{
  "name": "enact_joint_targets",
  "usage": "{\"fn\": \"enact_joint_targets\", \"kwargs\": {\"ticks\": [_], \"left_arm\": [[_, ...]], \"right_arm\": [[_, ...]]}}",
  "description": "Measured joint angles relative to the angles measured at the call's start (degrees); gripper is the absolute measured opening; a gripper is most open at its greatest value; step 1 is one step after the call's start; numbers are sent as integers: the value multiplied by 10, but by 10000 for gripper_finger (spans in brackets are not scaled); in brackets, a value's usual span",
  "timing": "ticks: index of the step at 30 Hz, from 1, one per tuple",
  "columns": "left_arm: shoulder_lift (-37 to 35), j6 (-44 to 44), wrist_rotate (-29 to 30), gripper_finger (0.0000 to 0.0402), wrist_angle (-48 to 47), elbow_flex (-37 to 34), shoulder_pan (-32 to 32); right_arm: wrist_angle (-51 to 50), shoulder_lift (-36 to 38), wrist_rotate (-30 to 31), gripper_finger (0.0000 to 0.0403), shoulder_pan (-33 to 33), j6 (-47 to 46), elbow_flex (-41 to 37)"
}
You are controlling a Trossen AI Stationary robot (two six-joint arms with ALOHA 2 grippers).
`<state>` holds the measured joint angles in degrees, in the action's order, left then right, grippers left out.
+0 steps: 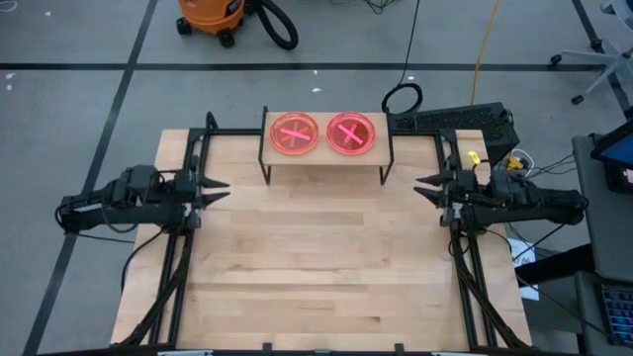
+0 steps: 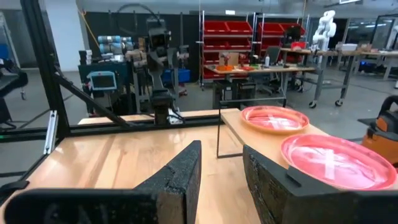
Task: Place and stack plates onto a shelf
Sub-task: Return to Home Position
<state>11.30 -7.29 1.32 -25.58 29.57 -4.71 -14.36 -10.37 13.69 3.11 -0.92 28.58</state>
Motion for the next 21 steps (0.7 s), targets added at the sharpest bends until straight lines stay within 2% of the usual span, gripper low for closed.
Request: {"fn": "enact_joint_targets", "kwargs": {"ticks": [4, 9, 12, 21], "left_arm": [[-55, 5, 0, 99, 16, -54, 3], [-98, 1, 0, 99, 89, -121, 3], [-107, 2, 0, 99, 153, -162, 3], [-106, 0, -3, 99, 338, -268, 3]], "right_arm": [[-29, 18, 6, 105, 0, 1, 0], [-63, 18, 42, 105, 0, -21, -1], [-59, 21, 43, 105, 0, -27, -20], [103, 21, 45, 105, 0, 23, -154]]}}
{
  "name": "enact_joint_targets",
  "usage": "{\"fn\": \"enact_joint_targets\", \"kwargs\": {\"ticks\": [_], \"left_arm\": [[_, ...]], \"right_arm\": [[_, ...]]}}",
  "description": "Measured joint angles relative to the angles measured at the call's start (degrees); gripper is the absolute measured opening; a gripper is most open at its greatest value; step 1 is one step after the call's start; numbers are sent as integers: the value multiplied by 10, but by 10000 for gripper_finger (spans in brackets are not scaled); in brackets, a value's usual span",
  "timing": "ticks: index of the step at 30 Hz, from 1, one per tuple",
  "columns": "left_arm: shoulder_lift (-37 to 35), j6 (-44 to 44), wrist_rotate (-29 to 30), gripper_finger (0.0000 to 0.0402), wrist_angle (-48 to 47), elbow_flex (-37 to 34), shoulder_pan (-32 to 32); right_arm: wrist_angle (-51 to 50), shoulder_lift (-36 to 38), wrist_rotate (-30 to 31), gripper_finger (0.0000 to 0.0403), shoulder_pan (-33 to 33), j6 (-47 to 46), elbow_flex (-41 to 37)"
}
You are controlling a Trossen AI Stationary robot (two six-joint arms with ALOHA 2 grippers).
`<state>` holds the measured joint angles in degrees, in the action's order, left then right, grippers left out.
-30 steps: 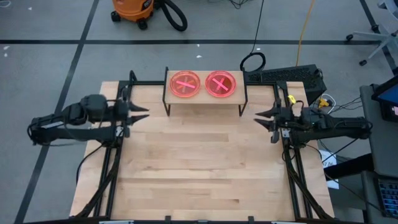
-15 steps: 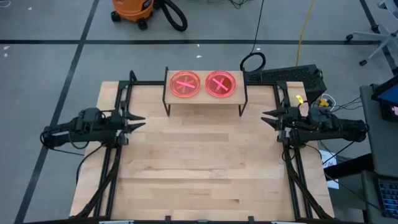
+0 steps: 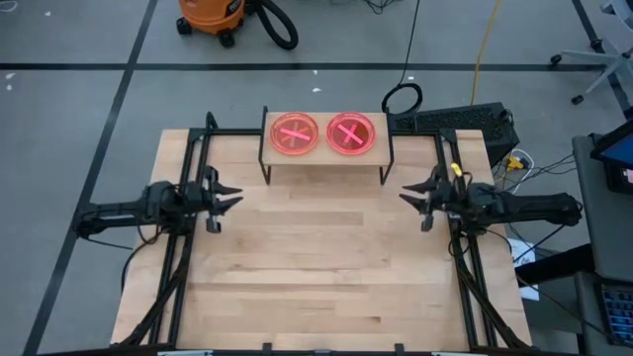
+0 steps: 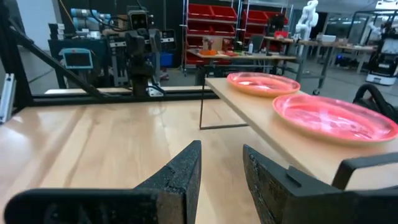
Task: Place and stack plates onto a shelf
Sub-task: Return to Home Position
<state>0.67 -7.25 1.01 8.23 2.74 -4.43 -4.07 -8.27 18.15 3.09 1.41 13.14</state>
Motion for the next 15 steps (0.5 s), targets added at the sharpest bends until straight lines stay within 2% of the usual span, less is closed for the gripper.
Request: {"fn": "enact_joint_targets", "kwargs": {"ticks": [6, 15], "left_arm": [[1, 16, -23, 99, 19, -22, 0], [1, 36, -58, 99, 5, -22, 0]], "right_arm": [[66, 0, 0, 105, 0, 8, -63], [107, 0, 0, 105, 0, 8, -101]]}}
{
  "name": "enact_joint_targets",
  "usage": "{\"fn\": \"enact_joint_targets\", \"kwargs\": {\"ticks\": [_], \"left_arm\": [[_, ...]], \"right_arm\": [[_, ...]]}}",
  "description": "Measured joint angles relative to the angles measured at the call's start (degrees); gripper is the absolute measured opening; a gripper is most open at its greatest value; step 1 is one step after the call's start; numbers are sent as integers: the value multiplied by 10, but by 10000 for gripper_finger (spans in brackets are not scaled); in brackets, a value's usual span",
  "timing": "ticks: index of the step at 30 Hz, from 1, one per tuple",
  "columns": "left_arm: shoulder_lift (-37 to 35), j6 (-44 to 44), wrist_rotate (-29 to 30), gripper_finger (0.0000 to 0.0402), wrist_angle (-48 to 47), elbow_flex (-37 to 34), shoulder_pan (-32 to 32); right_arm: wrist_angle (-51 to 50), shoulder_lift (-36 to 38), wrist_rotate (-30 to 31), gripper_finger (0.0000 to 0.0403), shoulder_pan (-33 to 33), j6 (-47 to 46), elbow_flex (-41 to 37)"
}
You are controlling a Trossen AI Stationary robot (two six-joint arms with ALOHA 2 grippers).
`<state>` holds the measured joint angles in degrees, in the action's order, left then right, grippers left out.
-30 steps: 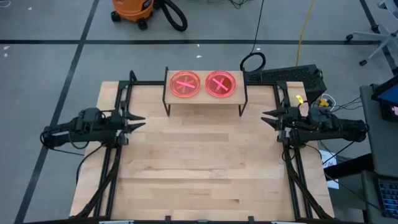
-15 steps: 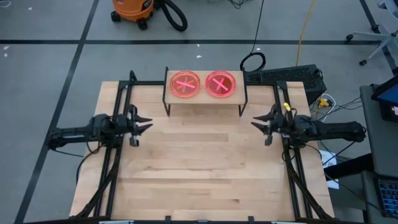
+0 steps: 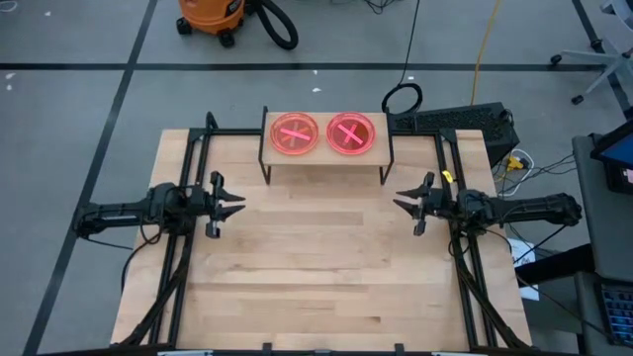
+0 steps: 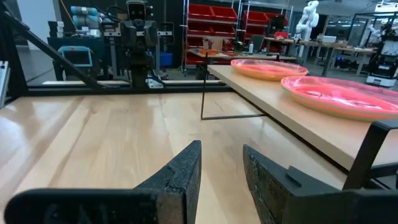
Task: Place and stack plates onto a shelf
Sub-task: Return to Home Position
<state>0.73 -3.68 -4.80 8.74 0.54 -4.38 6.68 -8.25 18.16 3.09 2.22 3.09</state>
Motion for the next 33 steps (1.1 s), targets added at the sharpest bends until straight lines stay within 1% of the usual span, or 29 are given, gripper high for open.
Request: {"fn": "enact_joint_targets", "kwargs": {"ticks": [7, 33], "left_arm": [[0, 4, 3, 99, 0, 0, 0], [0, 6, 3, 99, 0, 0, 0]], "right_arm": [[5, 0, -1, 105, 0, -17, -3], [17, 0, -4, 105, 0, -15, -5]]}}
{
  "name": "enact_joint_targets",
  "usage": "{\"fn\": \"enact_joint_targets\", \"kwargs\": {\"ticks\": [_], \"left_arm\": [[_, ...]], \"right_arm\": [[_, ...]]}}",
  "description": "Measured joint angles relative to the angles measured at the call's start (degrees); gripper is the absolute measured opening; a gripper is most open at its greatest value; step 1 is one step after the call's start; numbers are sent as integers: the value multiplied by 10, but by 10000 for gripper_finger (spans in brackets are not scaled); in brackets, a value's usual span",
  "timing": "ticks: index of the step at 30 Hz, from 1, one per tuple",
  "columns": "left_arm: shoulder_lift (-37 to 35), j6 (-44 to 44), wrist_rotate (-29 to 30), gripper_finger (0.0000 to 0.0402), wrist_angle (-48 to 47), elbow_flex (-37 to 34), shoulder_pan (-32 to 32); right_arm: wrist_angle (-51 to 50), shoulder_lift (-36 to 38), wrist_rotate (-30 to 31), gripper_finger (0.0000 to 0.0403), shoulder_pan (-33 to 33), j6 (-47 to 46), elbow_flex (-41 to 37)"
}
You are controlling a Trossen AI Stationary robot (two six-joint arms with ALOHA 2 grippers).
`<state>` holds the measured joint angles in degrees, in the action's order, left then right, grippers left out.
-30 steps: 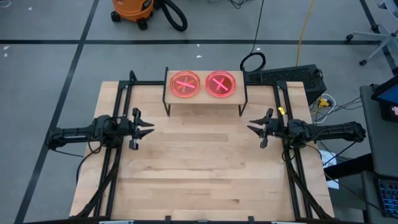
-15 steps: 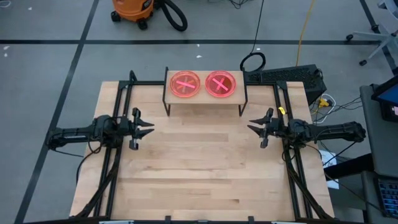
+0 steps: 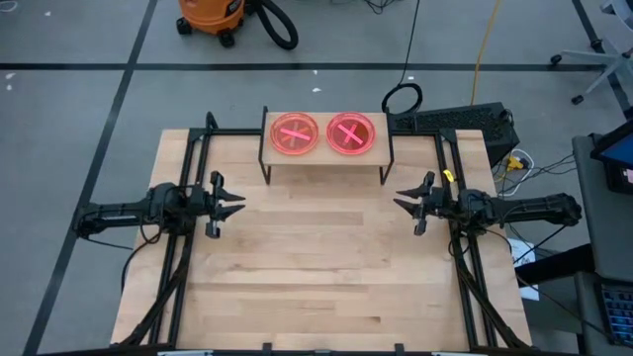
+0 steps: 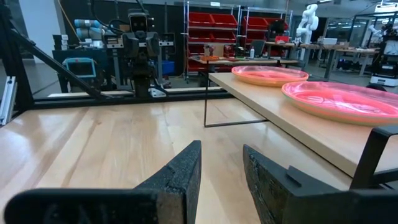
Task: Place and stack plates onto a shelf
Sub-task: Return to Home Position
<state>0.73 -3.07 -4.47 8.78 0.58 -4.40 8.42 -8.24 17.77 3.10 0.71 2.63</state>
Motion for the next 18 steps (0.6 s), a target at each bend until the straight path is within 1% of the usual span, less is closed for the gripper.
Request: {"fn": "enact_joint_targets", "kwargs": {"ticks": [4, 8, 12, 18], "left_arm": [[0, 0, 0, 99, 0, 0, 0], [0, 0, 0, 99, 0, 0, 0], [0, 0, 1, 99, 0, 0, 0], [0, -1, 1, 99, 4, 0, 0]], "right_arm": [[-1, 19, 0, 105, -2, 0, 0], [0, 80, 0, 105, -6, 0, 0], [41, 80, -1, 105, -12, 0, 0], [41, 82, 0, 105, -33, 0, 0]]}}
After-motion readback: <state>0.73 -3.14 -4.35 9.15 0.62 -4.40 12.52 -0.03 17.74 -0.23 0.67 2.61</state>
